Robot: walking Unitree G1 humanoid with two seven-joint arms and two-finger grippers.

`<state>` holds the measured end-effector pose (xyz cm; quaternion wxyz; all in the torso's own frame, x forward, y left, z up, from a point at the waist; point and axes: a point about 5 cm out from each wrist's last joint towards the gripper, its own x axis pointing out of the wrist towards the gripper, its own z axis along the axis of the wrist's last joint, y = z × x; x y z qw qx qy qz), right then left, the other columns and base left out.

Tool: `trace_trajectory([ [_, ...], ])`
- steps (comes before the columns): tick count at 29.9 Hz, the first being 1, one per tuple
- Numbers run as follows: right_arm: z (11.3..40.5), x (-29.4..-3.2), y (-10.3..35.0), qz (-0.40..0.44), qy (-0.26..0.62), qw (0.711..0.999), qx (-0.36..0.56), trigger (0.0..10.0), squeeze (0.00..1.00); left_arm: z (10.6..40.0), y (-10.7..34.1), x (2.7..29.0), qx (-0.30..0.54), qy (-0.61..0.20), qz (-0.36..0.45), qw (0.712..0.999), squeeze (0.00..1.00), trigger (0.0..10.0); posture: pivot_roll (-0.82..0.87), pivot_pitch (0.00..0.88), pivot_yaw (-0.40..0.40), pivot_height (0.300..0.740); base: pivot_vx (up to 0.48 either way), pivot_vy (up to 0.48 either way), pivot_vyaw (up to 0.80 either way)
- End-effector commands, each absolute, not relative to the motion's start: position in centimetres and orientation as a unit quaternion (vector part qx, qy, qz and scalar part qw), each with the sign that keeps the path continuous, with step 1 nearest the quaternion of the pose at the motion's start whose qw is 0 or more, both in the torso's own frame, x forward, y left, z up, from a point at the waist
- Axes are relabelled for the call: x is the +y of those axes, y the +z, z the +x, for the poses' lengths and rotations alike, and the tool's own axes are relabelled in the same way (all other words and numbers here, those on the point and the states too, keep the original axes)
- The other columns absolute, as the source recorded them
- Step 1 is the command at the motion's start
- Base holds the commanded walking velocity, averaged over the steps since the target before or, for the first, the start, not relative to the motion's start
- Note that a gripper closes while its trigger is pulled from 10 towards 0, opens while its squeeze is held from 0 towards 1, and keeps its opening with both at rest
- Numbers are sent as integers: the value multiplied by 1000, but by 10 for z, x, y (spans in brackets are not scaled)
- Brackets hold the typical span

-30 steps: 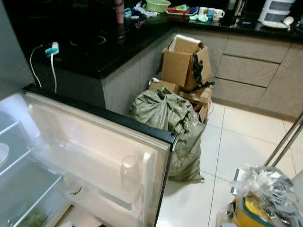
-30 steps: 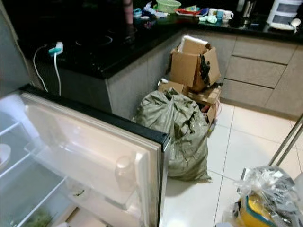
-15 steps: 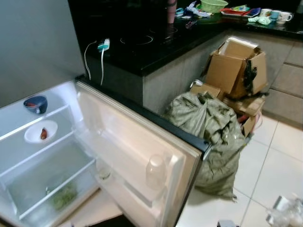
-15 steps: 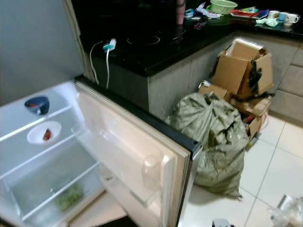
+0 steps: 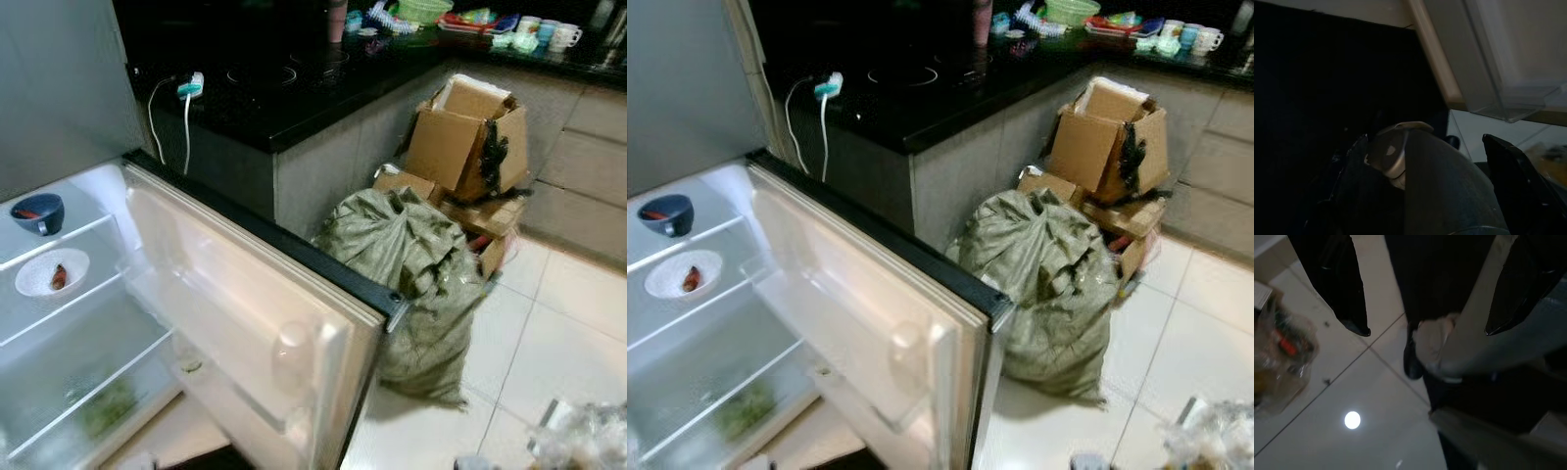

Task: Restocking fridge

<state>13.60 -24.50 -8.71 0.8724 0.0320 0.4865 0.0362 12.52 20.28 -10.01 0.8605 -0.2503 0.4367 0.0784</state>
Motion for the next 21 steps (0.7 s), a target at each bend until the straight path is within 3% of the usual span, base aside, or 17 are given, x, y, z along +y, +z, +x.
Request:
trace_trajectory([
  [1,142,-246,-84,37,30,882,469,10000,0,124,-100,206,437,83,-246,861,0,10000,-55,35,-15,740,0,0,0],
  [5,159,-253,-74,43,16,900,434,10000,0,124,-100,207,437,82,-246,861,0,10000,-55,35,-11,740,0,0,0],
  [6,177,-260,-63,55,1,917,396,10000,0,124,-100,207,438,81,-246,861,0,10000,-55,35,-11,740,0,0,0],
  [15,221,-273,-31,93,-10,950,298,10000,0,124,-100,208,437,82,-244,862,0,10000,-52,40,-8,740,0,0,0],
  [19,240,-266,-17,134,31,958,251,10000,0,122,-100,209,439,83,-244,861,0,10000,-51,41,-7,740,0,0,0],
  [21,250,-252,-9,164,95,956,225,10000,0,122,-100,209,440,82,-243,861,0,10000,-50,42,-5,740,0,0,0],
])
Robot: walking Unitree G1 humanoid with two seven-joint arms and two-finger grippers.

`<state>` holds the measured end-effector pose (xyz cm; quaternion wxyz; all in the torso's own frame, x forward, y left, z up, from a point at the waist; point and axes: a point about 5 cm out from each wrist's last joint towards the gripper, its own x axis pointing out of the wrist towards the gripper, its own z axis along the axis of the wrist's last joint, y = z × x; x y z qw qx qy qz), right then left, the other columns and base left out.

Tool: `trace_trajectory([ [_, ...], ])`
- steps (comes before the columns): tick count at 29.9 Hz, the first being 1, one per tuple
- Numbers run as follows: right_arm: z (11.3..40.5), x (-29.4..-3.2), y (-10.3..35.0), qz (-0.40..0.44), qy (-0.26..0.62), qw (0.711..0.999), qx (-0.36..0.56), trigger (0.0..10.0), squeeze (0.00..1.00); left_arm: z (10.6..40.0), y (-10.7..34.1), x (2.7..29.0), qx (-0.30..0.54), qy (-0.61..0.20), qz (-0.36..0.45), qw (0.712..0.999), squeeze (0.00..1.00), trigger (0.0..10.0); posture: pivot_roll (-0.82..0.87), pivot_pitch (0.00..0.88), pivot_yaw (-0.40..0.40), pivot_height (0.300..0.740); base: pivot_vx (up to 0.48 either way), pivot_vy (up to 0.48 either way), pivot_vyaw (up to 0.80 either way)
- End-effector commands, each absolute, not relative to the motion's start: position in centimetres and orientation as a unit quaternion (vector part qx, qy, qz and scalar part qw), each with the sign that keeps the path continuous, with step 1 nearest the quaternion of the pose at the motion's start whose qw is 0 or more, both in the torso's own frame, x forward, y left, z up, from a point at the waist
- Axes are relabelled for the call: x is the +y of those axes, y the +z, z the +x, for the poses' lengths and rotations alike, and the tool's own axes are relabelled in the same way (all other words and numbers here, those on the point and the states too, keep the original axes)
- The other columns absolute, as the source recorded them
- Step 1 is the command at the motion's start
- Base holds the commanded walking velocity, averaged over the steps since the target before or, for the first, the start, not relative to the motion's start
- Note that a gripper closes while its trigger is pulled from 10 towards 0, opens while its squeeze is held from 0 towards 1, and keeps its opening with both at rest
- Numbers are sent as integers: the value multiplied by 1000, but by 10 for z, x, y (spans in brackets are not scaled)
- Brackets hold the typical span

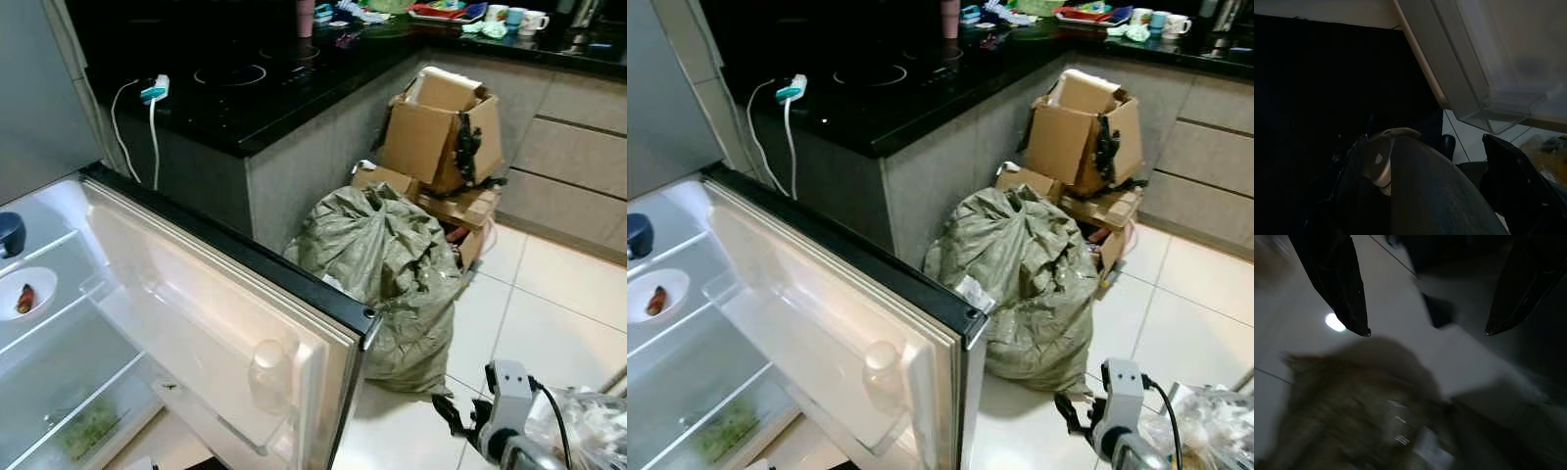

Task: Restocking fridge

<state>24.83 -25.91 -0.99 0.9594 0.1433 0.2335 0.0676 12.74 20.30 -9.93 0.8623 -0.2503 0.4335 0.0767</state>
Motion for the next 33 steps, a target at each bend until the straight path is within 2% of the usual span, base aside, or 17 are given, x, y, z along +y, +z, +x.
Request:
trace_trajectory([
  [1,250,-252,-9,164,95,956,225,10000,0,122,-100,209,440,82,-243,861,0,10000,-50,42,-5,740,0,0,0],
  [2,256,-243,-4,175,141,951,214,10000,0,122,-100,209,442,82,-241,860,0,10000,-50,41,-5,740,0,0,0],
  [4,259,-236,-1,180,173,946,206,10000,0,121,-100,210,443,82,-240,860,0,10000,-50,42,-3,740,0,0,0],
  [9,262,-228,2,183,212,939,198,10000,0,121,-100,210,445,82,-237,860,0,10000,-49,42,-4,740,0,0,0],
  [14,261,-219,6,196,276,920,197,10000,0,122,-100,210,445,79,-236,860,0,10000,-48,42,-3,740,0,0,0],
  [20,248,-202,5,224,399,862,218,10000,0,120,-101,209,449,78,-234,859,0,10000,-48,42,-4,740,0,0,0],
  [26,245,-196,8,230,439,840,220,10000,0,120,-101,209,450,76,-233,859,0,10000,-48,42,-4,740,0,0,0],
  [29,240,-191,10,235,472,819,226,10000,0,120,-101,208,450,75,-232,859,0,10000,-47,42,-4,740,0,0,0],
  [31,240,-191,9,219,472,823,229,10000,0,120,-101,208,451,75,-231,859,0,10000,-45,44,-6,740,0,0,0],
  [33,244,-196,5,211,429,846,236,10000,0,119,-101,208,452,76,-231,858,0,10000,-45,44,-6,740,0,0,0],
])
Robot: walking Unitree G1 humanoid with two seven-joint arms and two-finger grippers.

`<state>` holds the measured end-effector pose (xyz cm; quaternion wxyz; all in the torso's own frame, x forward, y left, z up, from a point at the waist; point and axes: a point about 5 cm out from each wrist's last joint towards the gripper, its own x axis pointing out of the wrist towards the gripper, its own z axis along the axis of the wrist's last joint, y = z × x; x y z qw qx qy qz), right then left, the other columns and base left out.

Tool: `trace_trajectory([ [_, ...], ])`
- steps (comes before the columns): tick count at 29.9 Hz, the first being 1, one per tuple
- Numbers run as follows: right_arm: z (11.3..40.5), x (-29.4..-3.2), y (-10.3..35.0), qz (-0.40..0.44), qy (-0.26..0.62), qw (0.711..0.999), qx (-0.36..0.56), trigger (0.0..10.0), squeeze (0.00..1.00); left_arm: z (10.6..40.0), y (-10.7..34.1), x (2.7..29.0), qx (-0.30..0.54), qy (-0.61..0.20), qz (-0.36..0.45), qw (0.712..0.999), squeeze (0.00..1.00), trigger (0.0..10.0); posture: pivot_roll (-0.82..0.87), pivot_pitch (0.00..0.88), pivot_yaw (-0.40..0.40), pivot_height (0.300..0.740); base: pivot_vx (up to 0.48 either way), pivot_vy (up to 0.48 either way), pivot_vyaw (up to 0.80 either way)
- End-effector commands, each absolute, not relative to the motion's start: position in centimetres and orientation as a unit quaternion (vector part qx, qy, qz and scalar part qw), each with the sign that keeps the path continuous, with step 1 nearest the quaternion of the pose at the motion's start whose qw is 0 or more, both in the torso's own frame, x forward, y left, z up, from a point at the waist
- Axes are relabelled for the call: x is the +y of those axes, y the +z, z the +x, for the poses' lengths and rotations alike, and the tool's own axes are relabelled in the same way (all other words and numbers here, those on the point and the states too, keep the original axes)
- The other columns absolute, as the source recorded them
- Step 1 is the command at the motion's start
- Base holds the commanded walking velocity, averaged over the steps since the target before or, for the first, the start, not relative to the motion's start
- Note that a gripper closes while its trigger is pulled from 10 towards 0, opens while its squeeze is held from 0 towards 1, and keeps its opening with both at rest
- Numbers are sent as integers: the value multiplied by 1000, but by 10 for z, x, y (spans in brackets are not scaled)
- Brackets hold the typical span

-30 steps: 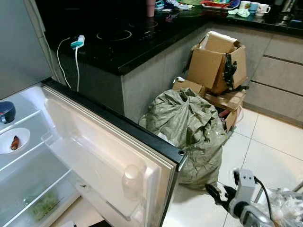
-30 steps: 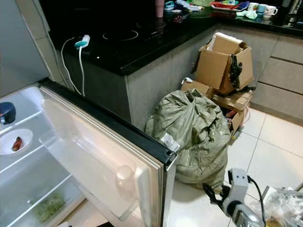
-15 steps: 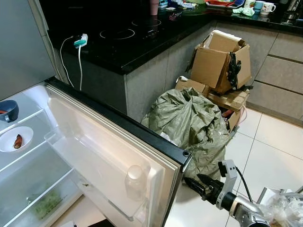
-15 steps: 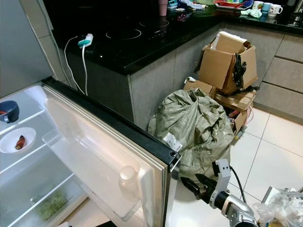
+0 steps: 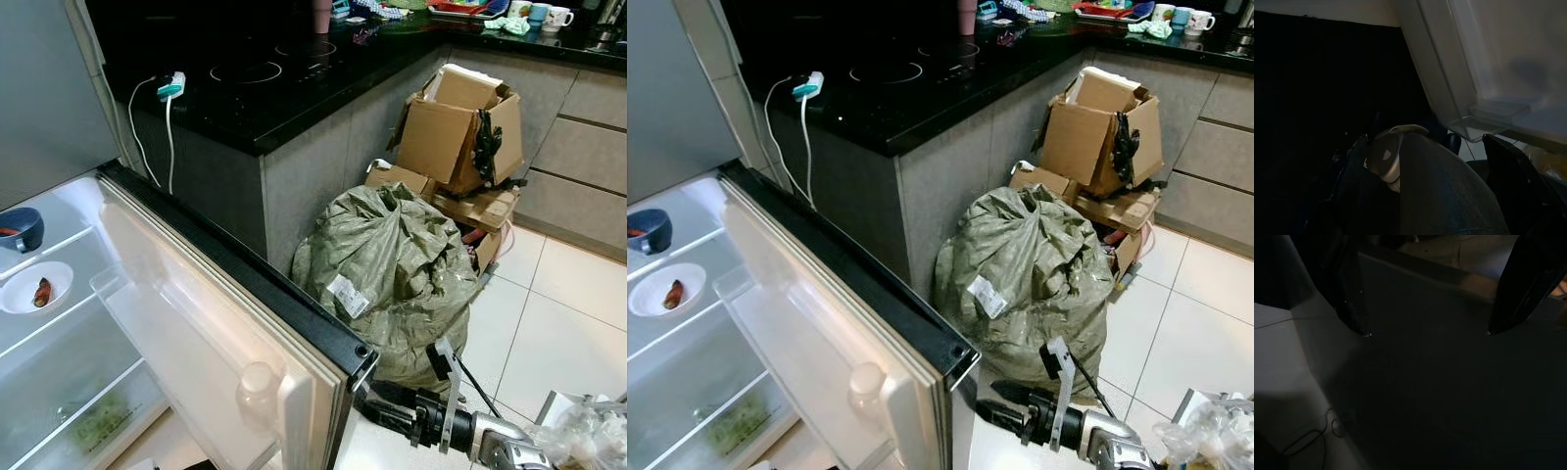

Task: Restocking fridge

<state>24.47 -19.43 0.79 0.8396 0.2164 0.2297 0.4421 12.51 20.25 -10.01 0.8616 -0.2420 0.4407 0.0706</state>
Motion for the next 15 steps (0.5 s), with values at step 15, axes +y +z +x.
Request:
trace_trajectory([
  [15,196,-247,-50,151,114,913,361,10000,0,119,-101,208,455,74,-229,857,0,10000,-43,42,-3,740,0,0,0],
])
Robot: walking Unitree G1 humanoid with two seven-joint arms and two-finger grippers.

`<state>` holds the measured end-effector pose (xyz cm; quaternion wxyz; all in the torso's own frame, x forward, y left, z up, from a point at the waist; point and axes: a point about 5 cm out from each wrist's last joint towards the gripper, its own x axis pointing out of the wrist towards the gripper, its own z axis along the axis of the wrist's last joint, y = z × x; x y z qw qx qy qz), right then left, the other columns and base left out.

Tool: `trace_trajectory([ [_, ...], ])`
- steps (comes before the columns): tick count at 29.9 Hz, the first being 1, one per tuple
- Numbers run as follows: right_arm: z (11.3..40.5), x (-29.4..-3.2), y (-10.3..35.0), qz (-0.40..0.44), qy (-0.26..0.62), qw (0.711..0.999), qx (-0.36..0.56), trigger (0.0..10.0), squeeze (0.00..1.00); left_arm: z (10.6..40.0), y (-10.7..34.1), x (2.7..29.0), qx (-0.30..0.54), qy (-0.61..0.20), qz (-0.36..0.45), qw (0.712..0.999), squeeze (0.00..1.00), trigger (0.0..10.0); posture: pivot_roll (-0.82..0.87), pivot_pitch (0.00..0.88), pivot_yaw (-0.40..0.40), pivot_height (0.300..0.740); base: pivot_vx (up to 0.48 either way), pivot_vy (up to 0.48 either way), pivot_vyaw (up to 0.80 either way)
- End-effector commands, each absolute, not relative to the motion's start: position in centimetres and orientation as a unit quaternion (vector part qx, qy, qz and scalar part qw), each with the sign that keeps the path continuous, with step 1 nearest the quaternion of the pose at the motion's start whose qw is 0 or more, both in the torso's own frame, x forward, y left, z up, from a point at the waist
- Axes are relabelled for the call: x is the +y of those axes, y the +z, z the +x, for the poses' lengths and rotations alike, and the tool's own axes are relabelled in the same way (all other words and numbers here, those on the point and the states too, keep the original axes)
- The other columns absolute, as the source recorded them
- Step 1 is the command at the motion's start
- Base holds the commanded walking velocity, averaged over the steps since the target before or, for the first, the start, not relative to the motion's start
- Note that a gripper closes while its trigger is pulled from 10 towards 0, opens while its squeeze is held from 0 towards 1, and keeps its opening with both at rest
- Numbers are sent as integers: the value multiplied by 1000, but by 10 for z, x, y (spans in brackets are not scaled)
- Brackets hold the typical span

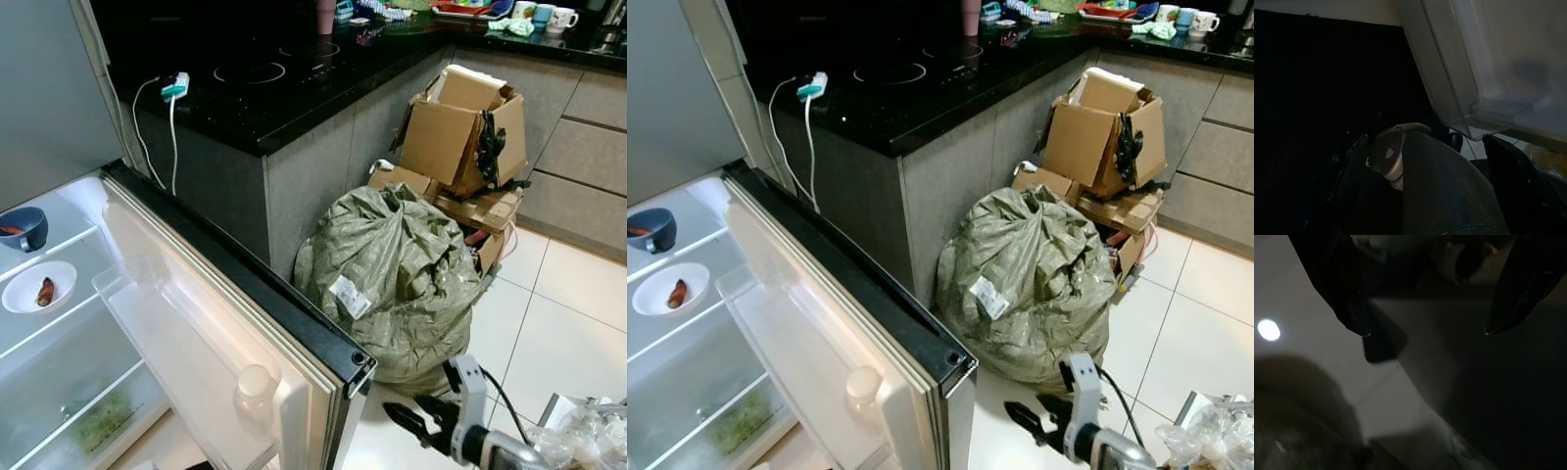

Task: Restocking fridge

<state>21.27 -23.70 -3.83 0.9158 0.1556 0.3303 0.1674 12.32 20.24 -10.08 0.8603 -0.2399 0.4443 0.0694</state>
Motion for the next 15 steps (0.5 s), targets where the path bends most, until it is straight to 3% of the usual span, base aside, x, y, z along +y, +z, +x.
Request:
trace_trajectory([
  [1,196,-247,-50,151,114,913,361,10000,0,119,-101,208,455,74,-229,857,0,10000,-43,42,-3,740,0,0,0],
  [7,154,-252,-74,141,44,892,427,10000,0,116,-103,210,476,78,-214,850,0,10000,-39,37,1,740,0,0,0],
  [15,148,-250,-77,147,22,891,428,10000,0,117,-103,210,484,69,-203,848,0,10000,-43,35,11,740,-64,0,0],
])
